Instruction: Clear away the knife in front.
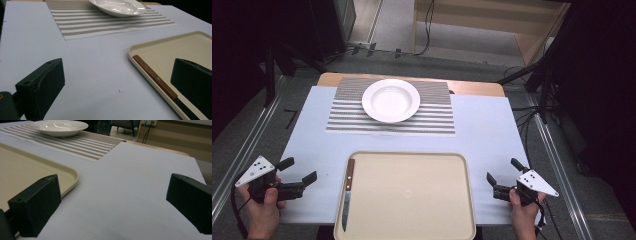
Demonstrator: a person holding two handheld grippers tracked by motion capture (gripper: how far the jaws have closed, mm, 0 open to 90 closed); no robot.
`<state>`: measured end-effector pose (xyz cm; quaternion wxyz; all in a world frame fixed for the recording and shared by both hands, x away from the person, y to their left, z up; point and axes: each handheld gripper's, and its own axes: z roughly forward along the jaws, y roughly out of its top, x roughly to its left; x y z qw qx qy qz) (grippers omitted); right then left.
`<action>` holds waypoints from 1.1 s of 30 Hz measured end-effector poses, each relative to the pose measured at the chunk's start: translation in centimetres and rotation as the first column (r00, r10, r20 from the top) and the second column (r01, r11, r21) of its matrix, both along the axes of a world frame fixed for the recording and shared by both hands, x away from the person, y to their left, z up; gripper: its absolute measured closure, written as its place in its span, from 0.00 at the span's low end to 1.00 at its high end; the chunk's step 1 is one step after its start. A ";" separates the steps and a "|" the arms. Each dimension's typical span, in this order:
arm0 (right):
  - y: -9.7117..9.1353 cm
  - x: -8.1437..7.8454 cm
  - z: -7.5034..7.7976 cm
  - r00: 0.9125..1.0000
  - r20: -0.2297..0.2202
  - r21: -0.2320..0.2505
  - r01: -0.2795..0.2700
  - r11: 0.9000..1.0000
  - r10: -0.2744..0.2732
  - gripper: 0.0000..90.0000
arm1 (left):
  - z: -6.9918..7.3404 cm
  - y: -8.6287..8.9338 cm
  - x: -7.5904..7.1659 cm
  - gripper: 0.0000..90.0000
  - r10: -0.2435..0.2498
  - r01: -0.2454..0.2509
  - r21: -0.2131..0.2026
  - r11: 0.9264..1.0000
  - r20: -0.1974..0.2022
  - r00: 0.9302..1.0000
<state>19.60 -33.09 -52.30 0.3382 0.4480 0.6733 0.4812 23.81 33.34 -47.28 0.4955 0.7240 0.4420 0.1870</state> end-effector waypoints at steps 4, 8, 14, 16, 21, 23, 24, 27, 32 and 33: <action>0.0 0.0 0.0 1.000 0.000 0.000 0.000 1.000 0.000 0.00 | -0.1 0.6 0.0 0.00 0.013 -0.013 -0.006 1.000 -0.001 1.000; 0.0 0.0 0.0 1.000 -0.002 0.001 0.001 1.000 -0.001 0.00 | -0.1 1.2 -0.1 0.00 0.028 -0.028 -0.005 1.000 -0.002 1.000; 0.0 0.0 0.0 1.000 -0.001 0.001 0.000 1.000 0.000 0.00 | -0.1 2.0 -0.2 0.00 0.049 -0.049 -0.013 0.999 0.001 0.999; 0.0 0.0 0.0 1.000 -0.001 0.002 0.001 1.000 -0.001 0.00 | -0.1 2.3 -0.2 0.00 0.055 -0.055 -0.012 0.998 0.004 0.999; 0.0 0.0 0.0 1.000 -0.001 0.002 0.001 1.000 -0.001 0.00 | -0.1 2.9 -0.3 0.00 0.070 -0.070 -0.021 0.997 0.007 0.997; 0.0 0.0 0.0 1.000 0.000 0.002 0.001 1.000 -0.001 0.00 | -0.1 3.1 -0.4 0.00 0.072 -0.071 -0.020 0.997 0.008 0.997; 0.0 0.0 0.0 1.000 0.000 0.002 0.000 1.000 0.000 0.00 | -0.2 3.2 -0.4 0.00 0.073 -0.073 -0.020 0.997 0.009 0.997; 0.0 0.0 0.0 1.000 -0.002 0.001 0.001 1.000 -0.001 0.00 | -0.4 3.4 -0.3 0.00 0.076 -0.076 -0.026 0.997 0.008 0.997; 0.0 0.0 0.0 1.000 -0.001 0.001 0.001 1.000 -0.001 0.00 | -0.9 3.5 -0.2 0.00 0.075 -0.075 -0.029 0.997 -0.001 0.997; 0.0 0.0 0.0 1.000 -0.001 0.001 0.001 1.000 -0.001 0.00 | -1.0 3.6 -0.2 0.00 0.077 -0.077 -0.037 0.996 -0.002 0.997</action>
